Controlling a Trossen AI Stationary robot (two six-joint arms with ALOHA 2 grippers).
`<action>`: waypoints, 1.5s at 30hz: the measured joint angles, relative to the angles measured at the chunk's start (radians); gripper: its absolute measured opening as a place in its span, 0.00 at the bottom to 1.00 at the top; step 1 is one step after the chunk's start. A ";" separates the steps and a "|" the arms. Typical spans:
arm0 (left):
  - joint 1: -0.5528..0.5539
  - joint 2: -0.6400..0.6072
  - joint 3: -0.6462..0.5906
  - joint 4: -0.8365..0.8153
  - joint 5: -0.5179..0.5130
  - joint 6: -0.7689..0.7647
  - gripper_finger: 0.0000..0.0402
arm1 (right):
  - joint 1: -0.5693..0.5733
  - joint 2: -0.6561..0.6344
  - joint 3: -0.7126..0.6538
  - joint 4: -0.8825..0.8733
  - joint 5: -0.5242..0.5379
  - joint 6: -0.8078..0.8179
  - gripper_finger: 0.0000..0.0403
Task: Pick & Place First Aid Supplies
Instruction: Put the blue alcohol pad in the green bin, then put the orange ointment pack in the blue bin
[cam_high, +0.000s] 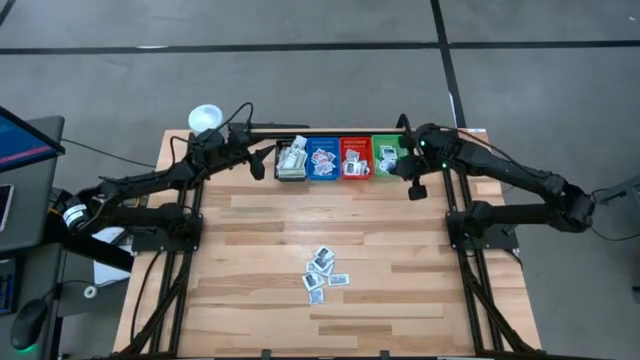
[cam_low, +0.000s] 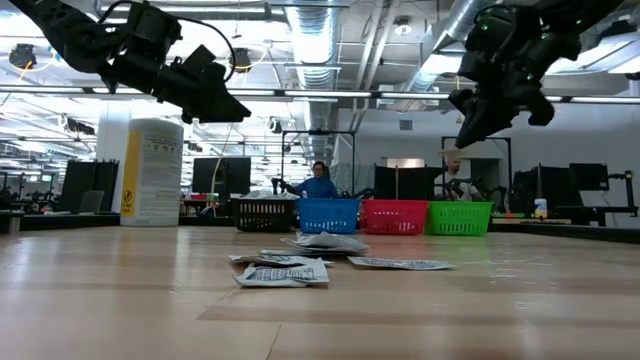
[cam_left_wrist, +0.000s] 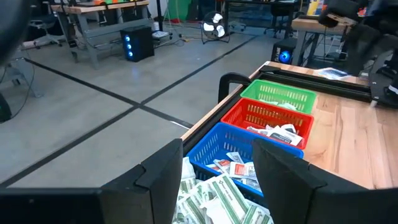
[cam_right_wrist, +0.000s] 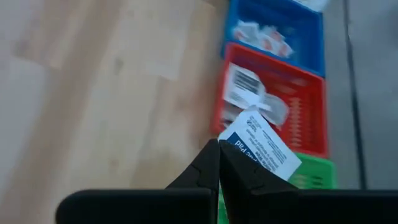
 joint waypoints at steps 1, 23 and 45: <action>0.000 0.000 0.000 0.000 0.000 0.000 0.49 | -0.012 0.010 0.000 0.010 0.010 -0.015 0.00; -0.003 0.000 0.000 0.000 0.006 0.000 0.48 | -0.129 0.312 0.000 0.256 0.247 -0.037 0.00; -0.039 0.000 0.000 0.001 0.004 -0.011 0.48 | -0.104 0.241 0.001 0.273 0.333 0.146 0.33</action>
